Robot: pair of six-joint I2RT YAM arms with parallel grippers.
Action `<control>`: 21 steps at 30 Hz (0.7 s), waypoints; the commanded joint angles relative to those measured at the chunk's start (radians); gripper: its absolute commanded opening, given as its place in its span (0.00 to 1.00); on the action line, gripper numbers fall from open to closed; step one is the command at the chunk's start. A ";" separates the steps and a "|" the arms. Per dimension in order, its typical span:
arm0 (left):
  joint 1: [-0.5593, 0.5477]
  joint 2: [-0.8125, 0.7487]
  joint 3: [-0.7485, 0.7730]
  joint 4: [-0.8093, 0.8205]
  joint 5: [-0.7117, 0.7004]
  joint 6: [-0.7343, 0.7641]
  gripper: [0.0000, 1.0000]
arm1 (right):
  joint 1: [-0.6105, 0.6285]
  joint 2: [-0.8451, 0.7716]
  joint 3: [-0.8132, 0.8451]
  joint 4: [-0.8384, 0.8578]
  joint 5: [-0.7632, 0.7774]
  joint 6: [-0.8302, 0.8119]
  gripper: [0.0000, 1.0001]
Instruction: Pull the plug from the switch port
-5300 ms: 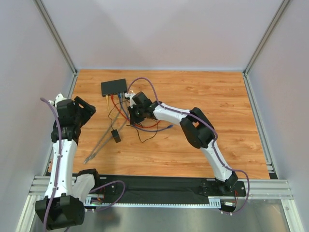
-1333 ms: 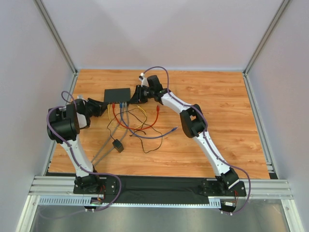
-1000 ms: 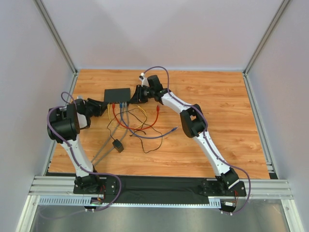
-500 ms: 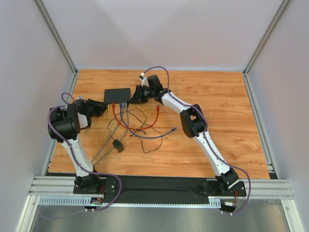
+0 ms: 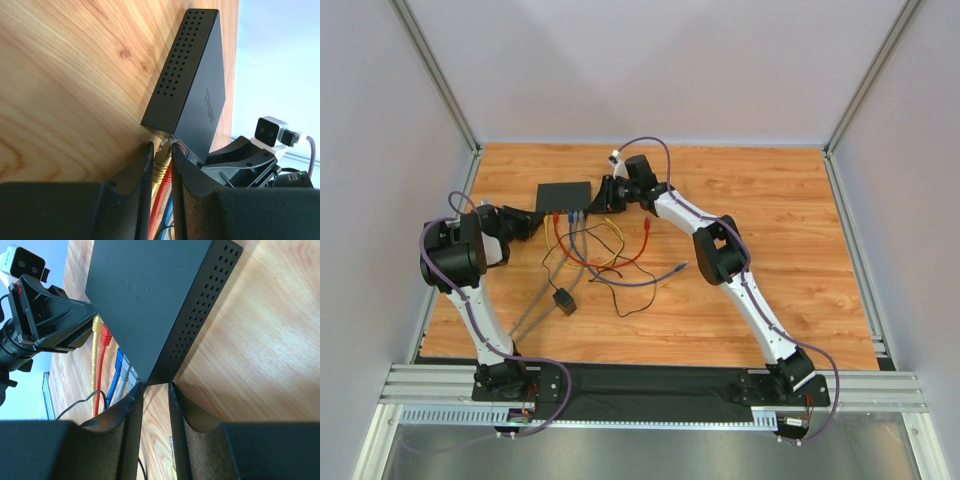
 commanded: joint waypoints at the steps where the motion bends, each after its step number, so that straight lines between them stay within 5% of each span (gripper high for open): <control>1: -0.005 0.030 0.004 -0.047 -0.010 0.001 0.15 | -0.005 -0.067 -0.005 0.006 0.044 0.004 0.30; 6: -0.002 0.041 0.004 -0.042 0.022 -0.005 0.07 | -0.005 -0.069 -0.007 0.027 0.068 0.025 0.32; 9: 0.000 0.051 0.006 -0.026 0.042 -0.015 0.01 | -0.003 -0.069 -0.008 0.041 0.071 0.030 0.47; 14: 0.002 0.062 0.016 -0.027 0.075 -0.005 0.00 | 0.010 -0.073 -0.014 0.014 0.091 0.018 0.51; 21: 0.002 0.057 0.009 -0.030 0.070 -0.002 0.00 | 0.086 -0.214 -0.063 -0.241 0.458 -0.339 0.53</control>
